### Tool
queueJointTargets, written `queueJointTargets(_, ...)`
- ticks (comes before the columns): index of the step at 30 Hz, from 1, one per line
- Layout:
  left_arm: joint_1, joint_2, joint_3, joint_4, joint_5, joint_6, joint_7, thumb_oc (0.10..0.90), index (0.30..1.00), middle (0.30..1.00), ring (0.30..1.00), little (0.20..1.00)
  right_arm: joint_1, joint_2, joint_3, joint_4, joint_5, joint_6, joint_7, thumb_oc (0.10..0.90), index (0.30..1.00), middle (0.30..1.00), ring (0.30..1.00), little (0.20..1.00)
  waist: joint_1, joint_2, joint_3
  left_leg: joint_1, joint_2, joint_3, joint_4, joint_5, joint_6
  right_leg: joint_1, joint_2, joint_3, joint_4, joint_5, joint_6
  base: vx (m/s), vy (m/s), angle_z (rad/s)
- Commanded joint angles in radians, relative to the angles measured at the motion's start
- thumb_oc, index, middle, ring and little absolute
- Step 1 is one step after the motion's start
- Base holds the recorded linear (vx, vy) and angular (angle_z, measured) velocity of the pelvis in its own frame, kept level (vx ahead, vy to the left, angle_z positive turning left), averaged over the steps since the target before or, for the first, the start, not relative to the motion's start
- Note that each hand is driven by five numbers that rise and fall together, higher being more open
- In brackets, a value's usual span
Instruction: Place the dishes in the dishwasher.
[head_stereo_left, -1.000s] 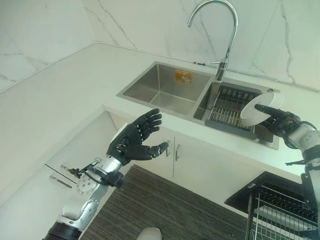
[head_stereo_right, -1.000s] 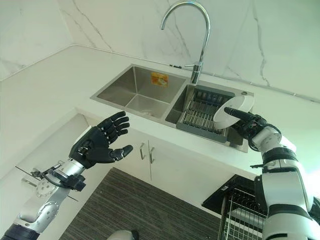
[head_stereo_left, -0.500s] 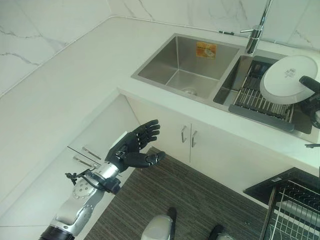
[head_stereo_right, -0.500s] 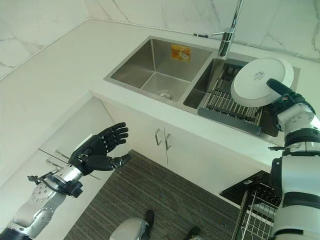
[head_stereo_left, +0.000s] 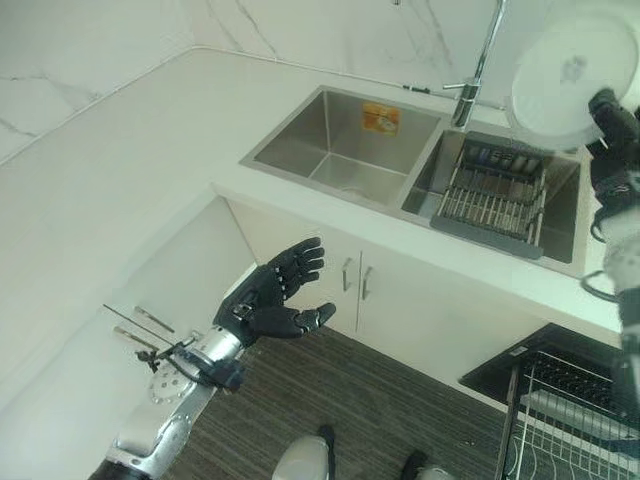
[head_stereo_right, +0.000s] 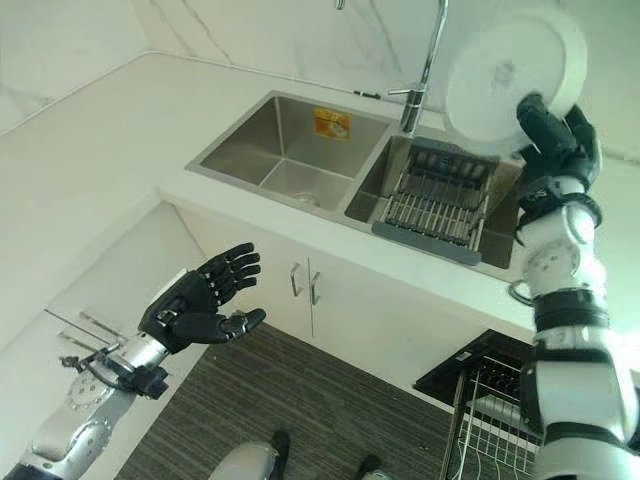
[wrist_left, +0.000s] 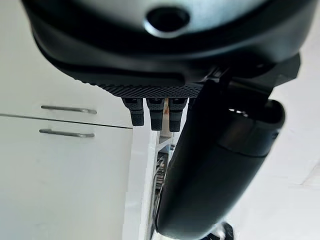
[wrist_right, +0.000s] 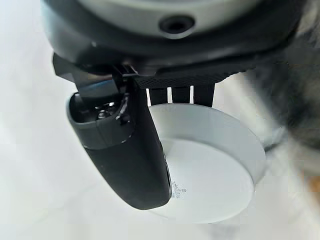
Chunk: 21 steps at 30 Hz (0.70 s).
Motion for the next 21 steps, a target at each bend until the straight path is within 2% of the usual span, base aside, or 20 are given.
queueJointTargets(1, -0.001, -0.009, 0.049, -0.092, 0.028, -0.112, 0.007, 0.8, 0.9, 0.9, 0.9, 0.9, -0.027, -0.006, -0.067, -0.184, 0.015, -0.18, -0.066, 0.4, 0.3, 0.3, 0.3, 0.3, -0.001, -0.017, -0.133, 0.008, 0.07, -0.027, 0.028, -0.082, -0.071, 0.036, -0.005, 0.032, 0.042, -0.132, 0.03, -0.03, 0.143, -0.13)
queueJointTargets(3, 0.011, -0.025, 0.054, -0.073, 0.042, -0.106, 0.027, 0.8, 0.9, 0.9, 0.9, 0.9, 0.03, 0.032, -0.084, -0.3, -0.032, -0.195, -0.107, 0.4, 0.3, 0.3, 0.3, 0.3, -0.007, -0.022, -0.136, 0.011, 0.07, -0.019, 0.028, -0.086, -0.066, 0.039, -0.008, 0.036, 0.042, -0.132, 0.034, -0.03, 0.134, -0.12)
queueJointTargets(5, 0.037, -0.042, 0.059, -0.032, 0.078, -0.126, 0.044, 0.8, 0.9, 0.9, 0.9, 0.9, 0.106, 0.076, -0.108, -0.427, -0.093, -0.228, -0.166, 0.4, 0.3, 0.3, 0.3, 0.3, -0.02, -0.026, -0.134, 0.015, 0.069, -0.006, 0.028, -0.092, -0.059, 0.037, -0.012, 0.04, 0.042, -0.127, 0.04, -0.05, 0.153, -0.1)
queueJointTargets(6, 0.065, -0.052, 0.06, 0.024, 0.119, -0.134, 0.085, 0.8, 0.9, 0.9, 0.9, 0.9, 0.198, 0.149, -0.139, -0.535, -0.133, -0.296, -0.193, 0.4, 0.3, 0.3, 0.3, 0.3, -0.036, -0.031, -0.133, 0.021, 0.064, 0.007, 0.028, -0.101, -0.05, 0.034, -0.016, 0.054, 0.042, -0.121, 0.048, -0.05, 0.187, -0.07)
queueJointTargets(8, 0.095, -0.081, 0.051, 0.134, 0.145, -0.142, 0.116, 0.8, 0.9, 0.9, 0.9, 0.9, 0.301, 0.248, -0.143, -0.616, -0.192, -0.328, -0.216, 0.4, 0.3, 0.3, 0.3, 0.3, -0.056, -0.035, -0.126, 0.026, 0.058, 0.023, 0.028, -0.11, -0.04, 0.027, -0.018, 0.076, 0.042, -0.112, 0.056, -0.06, 0.194, -0.09)
queueJointTargets(10, 0.105, -0.098, 0.045, 0.176, 0.158, -0.143, 0.132, 0.8, 0.9, 0.9, 0.9, 0.9, 0.346, 0.285, -0.138, -0.641, -0.226, -0.353, -0.224, 0.4, 0.3, 0.3, 0.3, 0.3, -0.063, -0.038, -0.124, 0.028, 0.056, 0.029, 0.028, -0.112, -0.034, 0.025, -0.019, 0.083, 0.042, -0.108, 0.06, -0.03, 0.117, -0.25)
queueJointTargets(14, 0.157, -0.23, 0.038, 0.52, 0.202, -0.162, 0.083, 0.8, 0.9, 0.9, 0.9, 0.9, 0.568, 0.41, -0.172, -0.718, -0.262, -0.413, -0.141, 0.4, 0.3, 0.3, 0.3, 0.3, -0.121, -0.05, -0.113, 0.039, 0.045, 0.075, 0.028, -0.127, -0.01, 0.0, -0.034, 0.12, 0.042, -0.076, 0.09, -0.02, 0.201, -0.25)
queueJointTargets(15, 0.158, -0.263, 0.046, 0.644, 0.229, -0.124, 0.046, 0.8, 0.9, 0.9, 0.9, 0.9, 0.621, 0.43, -0.195, -0.75, -0.332, -0.415, -0.152, 0.4, 0.3, 0.3, 0.3, 0.3, -0.148, -0.056, -0.104, 0.038, 0.035, 0.09, 0.028, -0.134, 0.002, -0.015, -0.045, 0.135, 0.042, -0.055, 0.106, 0.0, 0.211, -0.34)
queueJointTargets(17, 0.162, -0.272, 0.043, 0.737, 0.282, -0.1, 0.009, 0.8, 0.9, 0.9, 0.9, 0.9, 0.655, 0.435, -0.219, -0.772, -0.345, -0.414, -0.122, 0.4, 0.3, 0.3, 0.3, 0.3, -0.167, -0.06, -0.088, 0.034, 0.025, 0.095, 0.028, -0.141, 0.009, -0.039, -0.056, 0.152, 0.042, -0.027, 0.116, 0.0, 0.181, -0.36)
queueJointTargets(19, 0.17, -0.282, 0.019, 0.822, 0.323, -0.128, -0.003, 0.8, 0.9, 0.9, 0.9, 0.9, 0.664, 0.432, -0.231, -0.781, -0.332, -0.427, -0.08, 0.4, 0.3, 0.3, 0.3, 0.3, -0.181, -0.061, -0.067, 0.028, 0.012, 0.097, 0.028, -0.148, 0.014, -0.078, -0.073, 0.17, 0.042, 0.005, 0.126, -0.07, 0.152, -0.25)
queueJointTargets(20, 0.166, -0.289, 0.009, 0.853, 0.354, -0.121, -0.007, 0.8, 0.9, 0.9, 0.9, 0.9, 0.662, 0.435, -0.238, -0.788, -0.322, -0.434, -0.053, 0.4, 0.3, 0.3, 0.3, 0.3, -0.183, -0.059, -0.053, 0.023, 0.008, 0.097, 0.028, -0.153, 0.015, -0.105, -0.089, 0.172, 0.042, 0.03, 0.131, -0.17, 0.148, -0.36)
queueJointTargets(21, 0.165, -0.299, 0.003, 0.887, 0.373, -0.132, -0.003, 0.8, 0.9, 0.9, 0.9, 0.9, 0.656, 0.435, -0.241, -0.787, -0.303, -0.446, -0.02, 0.4, 0.3, 0.3, 0.3, 0.3, -0.177, -0.059, -0.037, 0.018, 0.009, 0.107, 0.028, -0.157, 0.013, -0.129, -0.108, 0.137, 0.042, 0.055, 0.138, -0.22, 0.124, -0.54)
